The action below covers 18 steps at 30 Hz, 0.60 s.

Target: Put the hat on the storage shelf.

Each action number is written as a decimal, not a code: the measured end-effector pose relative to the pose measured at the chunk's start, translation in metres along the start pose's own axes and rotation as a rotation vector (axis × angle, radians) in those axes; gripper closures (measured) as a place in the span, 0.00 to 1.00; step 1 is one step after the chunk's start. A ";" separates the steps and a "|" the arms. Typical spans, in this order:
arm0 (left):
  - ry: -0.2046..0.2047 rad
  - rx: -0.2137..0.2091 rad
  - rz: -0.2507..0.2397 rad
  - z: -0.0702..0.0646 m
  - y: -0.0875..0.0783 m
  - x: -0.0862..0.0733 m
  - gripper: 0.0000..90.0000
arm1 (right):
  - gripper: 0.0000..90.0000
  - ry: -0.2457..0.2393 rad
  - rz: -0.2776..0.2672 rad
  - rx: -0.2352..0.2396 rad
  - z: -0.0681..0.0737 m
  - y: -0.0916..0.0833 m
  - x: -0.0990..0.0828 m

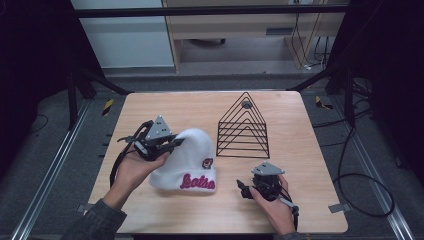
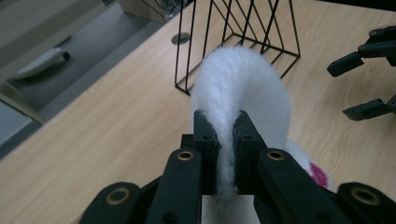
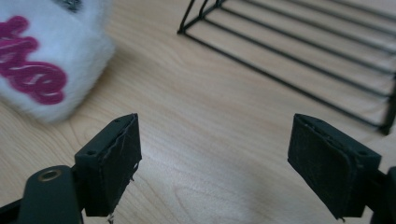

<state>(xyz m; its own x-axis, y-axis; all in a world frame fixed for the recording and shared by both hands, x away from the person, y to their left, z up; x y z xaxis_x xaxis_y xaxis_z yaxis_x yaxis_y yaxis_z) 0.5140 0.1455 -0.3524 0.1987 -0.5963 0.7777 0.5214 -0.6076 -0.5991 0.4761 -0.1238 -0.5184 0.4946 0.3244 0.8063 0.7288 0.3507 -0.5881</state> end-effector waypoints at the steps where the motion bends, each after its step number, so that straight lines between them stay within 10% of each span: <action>1: 0.008 0.003 -0.011 0.000 -0.003 0.005 0.92 | 0.21 -0.007 -0.013 0.002 0.000 -0.005 0.005; 18: 0.020 -0.009 -0.158 0.024 -0.051 0.065 0.92 | 0.28 -0.115 -0.142 0.107 0.034 -0.043 0.078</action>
<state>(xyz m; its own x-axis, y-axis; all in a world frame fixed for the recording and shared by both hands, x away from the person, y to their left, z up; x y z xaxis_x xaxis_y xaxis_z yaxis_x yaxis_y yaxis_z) 0.5205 0.1501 -0.2670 0.0982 -0.5036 0.8583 0.5377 -0.6989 -0.4716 0.4671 -0.0835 -0.4317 0.3285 0.3607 0.8729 0.7300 0.4896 -0.4770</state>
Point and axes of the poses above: each handheld gripper's, and its own axes: y roughly forward along the jaws, x roughly out of its top, z roughly to its left, the point moved 6 cm from there along y, roughly forward along the jaws, and after that the axes turned 5 degrees about -x, right-handed, at the moved point
